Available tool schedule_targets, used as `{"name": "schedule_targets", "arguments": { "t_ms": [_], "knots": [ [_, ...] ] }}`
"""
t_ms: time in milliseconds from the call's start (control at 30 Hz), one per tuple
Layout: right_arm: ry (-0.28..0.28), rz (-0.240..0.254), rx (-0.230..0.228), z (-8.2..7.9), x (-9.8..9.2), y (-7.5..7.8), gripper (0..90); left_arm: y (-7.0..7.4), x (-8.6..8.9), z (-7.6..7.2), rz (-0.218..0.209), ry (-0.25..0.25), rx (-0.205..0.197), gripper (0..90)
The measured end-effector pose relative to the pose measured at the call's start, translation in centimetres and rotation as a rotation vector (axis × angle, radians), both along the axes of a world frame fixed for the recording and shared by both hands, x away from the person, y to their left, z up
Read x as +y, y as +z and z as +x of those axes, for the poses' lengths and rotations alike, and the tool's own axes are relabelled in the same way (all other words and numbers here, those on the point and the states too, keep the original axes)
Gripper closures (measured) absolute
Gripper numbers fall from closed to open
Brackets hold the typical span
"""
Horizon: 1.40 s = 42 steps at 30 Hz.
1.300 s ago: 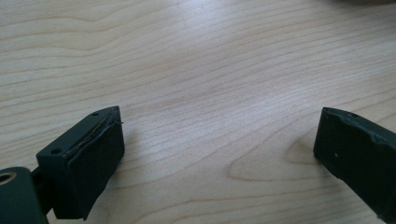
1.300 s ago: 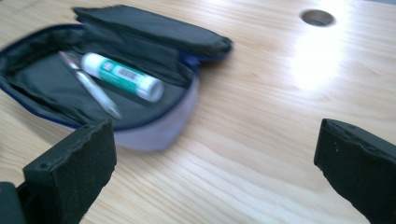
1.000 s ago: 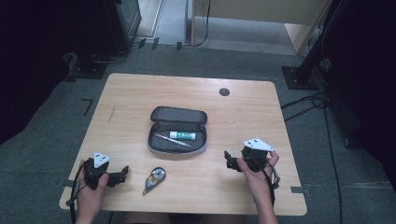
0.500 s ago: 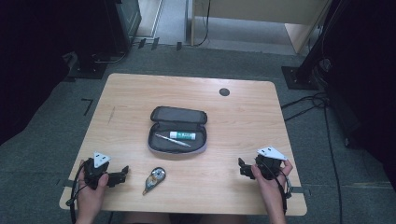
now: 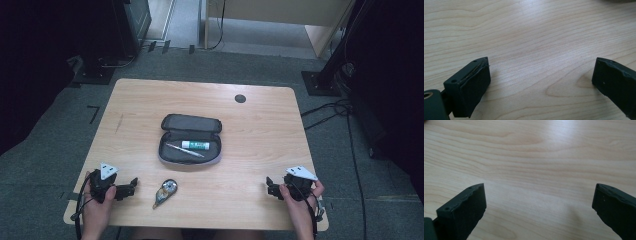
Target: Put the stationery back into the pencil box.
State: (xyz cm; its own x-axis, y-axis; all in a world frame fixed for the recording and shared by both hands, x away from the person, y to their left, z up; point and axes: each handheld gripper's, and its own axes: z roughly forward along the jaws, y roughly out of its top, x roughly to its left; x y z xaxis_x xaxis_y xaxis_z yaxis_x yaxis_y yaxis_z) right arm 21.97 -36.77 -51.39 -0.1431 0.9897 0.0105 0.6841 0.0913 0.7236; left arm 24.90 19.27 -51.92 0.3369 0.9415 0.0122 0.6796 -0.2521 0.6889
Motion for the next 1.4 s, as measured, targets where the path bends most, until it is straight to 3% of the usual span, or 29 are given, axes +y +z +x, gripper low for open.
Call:
{"name": "schedule_targets", "arguments": {
  "t_ms": [267, 400, 633, 867, 933, 1000, 1067, 1233, 1400],
  "knots": [
    [-0.027, -0.048, 0.033, -0.5, -0.5, -0.8, 0.0, 0.0, 0.0, 0.0, 0.0, 0.0, 0.0, 2.1],
    [-0.028, 0.014, 0.023, -0.6, -1.0, -1.3, 0.0, 0.0, 0.0, 0.0, 0.0, 0.0, 0.0, 2.1],
    [0.025, 0.013, 0.022, -0.8, -0.9, -1.3, 0.0, 0.0, 0.0, 0.0, -0.002, 0.011, 0.001, 2.1],
    [0.031, 0.013, 0.022, -0.8, -0.9, -1.3, 0.0, 0.2, -0.1, 0.1, 0.005, 0.004, 0.012, 2.1],
    [0.031, 0.013, 0.021, -0.8, -0.9, -1.3, 0.0, 0.4, -0.1, -0.1, 0.005, 0.026, -0.01, 2.1],
    [0.034, 0.013, 0.022, -0.8, -0.9, -1.3, 0.0, 1.1, 0.0, -0.6, -0.065, 0.0, -0.009, 2.1],
    [0.045, 0.012, 0.019, -0.8, -0.8, -1.3, 0.0, 1.6, -0.2, -1.2, -0.109, -0.032, -0.01, 2.1],
    [0.046, 0.012, 0.02, -0.8, -0.8, -1.3, 0.0, 2.2, -2.2, -2.4, -0.152, -0.152, 0.003, 2.2],
    [0.045, 0.011, 0.02, -0.8, -0.8, -1.3, 0.0, 2.6, -4.5, -3.2, -0.183, -0.228, 0.013, 2.2]
  ]
}}
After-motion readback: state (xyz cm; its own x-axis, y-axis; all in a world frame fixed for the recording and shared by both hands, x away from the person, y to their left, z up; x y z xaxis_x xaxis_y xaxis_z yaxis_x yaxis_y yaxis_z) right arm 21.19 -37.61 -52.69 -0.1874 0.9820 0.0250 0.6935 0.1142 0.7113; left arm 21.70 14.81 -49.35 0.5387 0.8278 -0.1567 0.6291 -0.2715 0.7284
